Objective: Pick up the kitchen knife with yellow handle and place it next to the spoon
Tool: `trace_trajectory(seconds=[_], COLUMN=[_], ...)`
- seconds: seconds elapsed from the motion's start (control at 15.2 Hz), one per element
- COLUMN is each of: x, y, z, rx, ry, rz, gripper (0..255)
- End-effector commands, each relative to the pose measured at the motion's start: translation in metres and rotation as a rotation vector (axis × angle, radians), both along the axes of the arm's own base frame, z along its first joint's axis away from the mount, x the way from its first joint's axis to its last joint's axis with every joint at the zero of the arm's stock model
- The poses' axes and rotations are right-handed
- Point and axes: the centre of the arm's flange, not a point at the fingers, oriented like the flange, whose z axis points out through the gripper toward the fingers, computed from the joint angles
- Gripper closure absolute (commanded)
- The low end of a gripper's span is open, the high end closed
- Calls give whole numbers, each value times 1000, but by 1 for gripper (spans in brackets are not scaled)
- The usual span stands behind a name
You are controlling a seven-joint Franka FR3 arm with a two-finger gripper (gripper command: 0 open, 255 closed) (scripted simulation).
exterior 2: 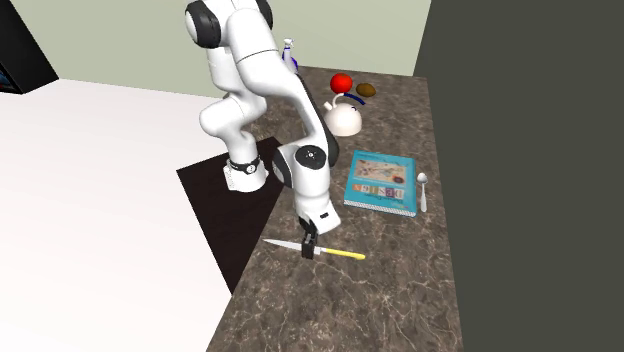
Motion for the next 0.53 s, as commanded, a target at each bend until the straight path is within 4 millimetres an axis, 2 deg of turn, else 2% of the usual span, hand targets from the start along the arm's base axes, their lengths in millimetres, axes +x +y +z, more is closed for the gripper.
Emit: trace_trajectory(seconds=[0.0, 0.2, 0.46], x=[0, 1, 1], y=[1, 1, 1], z=[-10, -29, -29], rx=[0, 0, 0], ry=[0, 0, 0], rz=[2, 2, 2], gripper=[0, 0, 0])
